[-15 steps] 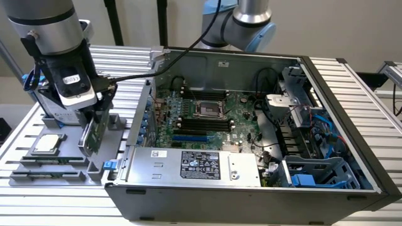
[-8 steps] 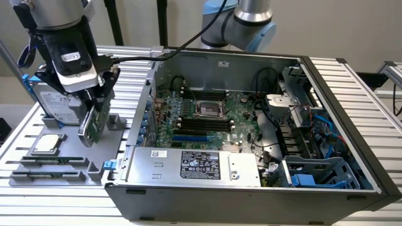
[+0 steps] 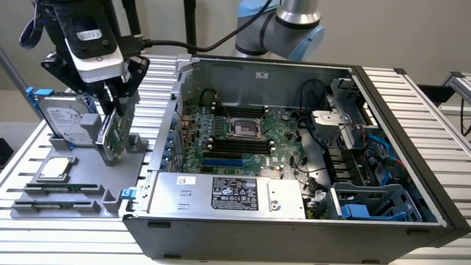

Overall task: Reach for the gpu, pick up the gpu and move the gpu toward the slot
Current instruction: 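Pick up the gpu and move the gpu toward the slot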

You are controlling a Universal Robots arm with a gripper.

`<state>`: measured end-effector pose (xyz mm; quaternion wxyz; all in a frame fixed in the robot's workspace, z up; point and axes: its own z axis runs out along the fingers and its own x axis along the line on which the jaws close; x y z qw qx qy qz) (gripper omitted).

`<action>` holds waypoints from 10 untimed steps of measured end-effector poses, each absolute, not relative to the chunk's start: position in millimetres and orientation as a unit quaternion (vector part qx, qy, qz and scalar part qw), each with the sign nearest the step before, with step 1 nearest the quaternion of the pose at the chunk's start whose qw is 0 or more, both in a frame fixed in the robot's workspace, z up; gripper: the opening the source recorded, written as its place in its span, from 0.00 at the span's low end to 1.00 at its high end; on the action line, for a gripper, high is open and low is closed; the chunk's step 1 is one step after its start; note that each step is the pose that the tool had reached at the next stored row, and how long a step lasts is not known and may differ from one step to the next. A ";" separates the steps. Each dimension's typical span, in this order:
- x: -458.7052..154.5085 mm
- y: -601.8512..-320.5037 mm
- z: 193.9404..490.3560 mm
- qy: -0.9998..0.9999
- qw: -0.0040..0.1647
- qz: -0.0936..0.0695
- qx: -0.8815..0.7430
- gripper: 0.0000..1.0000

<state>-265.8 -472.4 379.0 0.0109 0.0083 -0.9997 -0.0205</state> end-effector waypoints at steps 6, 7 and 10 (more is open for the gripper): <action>-247.1 -474.3 406.0 -1.000 0.012 -0.021 0.009 0.26; -242.7 -474.7 410.9 -1.000 0.012 -0.021 0.009 0.26; -229.6 -475.4 424.1 -1.000 0.014 -0.022 0.009 0.26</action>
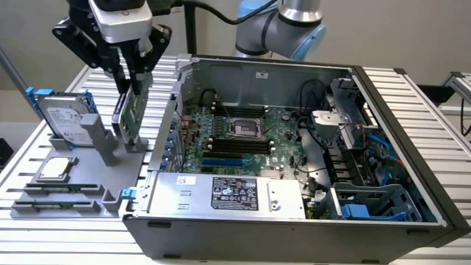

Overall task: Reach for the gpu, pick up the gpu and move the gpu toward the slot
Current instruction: 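Pick up the gpu and move the gpu toward the slot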

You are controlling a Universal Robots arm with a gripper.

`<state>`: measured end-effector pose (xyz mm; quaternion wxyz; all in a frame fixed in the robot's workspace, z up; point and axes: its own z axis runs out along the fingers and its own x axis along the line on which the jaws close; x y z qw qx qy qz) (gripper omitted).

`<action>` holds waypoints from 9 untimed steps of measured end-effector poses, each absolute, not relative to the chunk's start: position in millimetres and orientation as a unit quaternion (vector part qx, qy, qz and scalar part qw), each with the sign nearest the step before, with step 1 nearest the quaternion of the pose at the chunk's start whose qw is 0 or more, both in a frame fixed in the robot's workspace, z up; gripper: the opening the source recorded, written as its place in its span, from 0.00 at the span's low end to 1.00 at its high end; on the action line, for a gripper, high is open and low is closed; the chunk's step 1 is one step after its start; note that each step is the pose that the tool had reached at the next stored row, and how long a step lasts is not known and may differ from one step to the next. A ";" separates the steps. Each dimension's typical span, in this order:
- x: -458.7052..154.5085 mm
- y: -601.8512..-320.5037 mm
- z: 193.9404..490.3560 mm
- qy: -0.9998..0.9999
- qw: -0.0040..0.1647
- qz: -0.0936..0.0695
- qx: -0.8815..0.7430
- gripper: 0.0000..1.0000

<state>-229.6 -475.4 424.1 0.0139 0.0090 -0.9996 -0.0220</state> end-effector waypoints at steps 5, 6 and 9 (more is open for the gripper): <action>-206.5 -476.4 438.5 -1.000 0.016 -0.024 0.009 0.26; -202.2 -476.5 439.4 -1.000 0.017 -0.024 0.009 0.26; -188.6 -476.7 441.1 -0.999 0.018 -0.026 0.009 0.26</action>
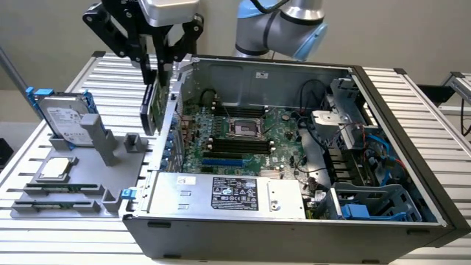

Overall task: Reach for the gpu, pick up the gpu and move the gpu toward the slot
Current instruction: 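Pick up the gpu and move the gpu toward the slot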

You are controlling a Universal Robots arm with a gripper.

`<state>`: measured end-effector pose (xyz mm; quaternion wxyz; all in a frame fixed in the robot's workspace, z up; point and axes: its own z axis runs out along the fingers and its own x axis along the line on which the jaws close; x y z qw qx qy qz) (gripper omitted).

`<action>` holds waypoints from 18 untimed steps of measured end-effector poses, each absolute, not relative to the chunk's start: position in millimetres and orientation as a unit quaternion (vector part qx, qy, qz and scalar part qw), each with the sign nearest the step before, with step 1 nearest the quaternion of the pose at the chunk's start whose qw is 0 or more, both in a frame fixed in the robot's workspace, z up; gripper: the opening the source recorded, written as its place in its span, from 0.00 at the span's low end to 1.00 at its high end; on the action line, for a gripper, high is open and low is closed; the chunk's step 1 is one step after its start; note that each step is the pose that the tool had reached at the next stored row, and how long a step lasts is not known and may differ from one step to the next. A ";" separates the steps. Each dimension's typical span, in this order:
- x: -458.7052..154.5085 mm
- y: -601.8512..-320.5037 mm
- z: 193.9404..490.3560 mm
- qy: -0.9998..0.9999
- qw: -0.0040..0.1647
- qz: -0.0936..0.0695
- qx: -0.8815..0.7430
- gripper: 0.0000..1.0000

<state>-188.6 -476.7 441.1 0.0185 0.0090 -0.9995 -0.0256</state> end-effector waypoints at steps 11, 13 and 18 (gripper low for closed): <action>-138.6 -476.8 441.3 -0.999 0.022 -0.029 0.009 0.26; -129.4 -476.8 441.1 -0.999 0.023 -0.029 0.009 0.26; -106.7 -476.5 439.7 -0.999 0.024 -0.029 0.009 0.26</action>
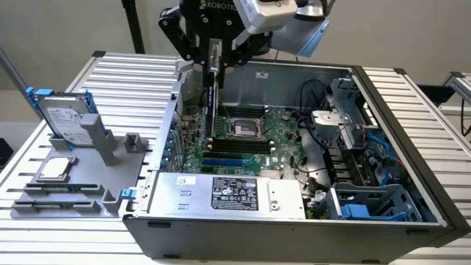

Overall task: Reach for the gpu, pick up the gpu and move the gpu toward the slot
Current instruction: 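Pick up the gpu and move the gpu toward the slot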

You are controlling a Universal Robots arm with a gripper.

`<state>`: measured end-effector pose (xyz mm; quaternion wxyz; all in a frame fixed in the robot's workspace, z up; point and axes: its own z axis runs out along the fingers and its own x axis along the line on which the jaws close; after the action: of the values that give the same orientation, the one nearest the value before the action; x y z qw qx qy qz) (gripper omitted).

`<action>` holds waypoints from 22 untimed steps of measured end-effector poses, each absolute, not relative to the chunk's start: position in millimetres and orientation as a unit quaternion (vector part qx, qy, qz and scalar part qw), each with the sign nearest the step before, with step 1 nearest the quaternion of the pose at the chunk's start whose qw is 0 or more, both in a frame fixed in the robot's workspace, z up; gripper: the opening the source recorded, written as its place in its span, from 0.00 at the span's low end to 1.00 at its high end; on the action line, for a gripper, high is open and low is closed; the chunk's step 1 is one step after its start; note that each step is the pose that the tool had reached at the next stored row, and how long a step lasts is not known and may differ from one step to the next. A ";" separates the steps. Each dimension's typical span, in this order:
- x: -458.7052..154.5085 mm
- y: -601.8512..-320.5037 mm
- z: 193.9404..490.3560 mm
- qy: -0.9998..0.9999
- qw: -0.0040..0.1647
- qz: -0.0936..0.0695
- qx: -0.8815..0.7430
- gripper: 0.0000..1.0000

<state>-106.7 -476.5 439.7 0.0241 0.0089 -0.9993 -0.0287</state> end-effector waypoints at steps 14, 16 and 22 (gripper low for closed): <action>-50.4 -468.3 420.3 -0.999 0.026 -0.029 0.007 0.26; -44.3 -466.4 416.9 -0.999 0.026 -0.029 0.007 0.26; -25.5 -461.6 409.2 -0.999 0.026 -0.028 0.005 0.26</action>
<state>-25.5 -461.6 409.2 0.0262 0.0055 -0.9992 -0.0284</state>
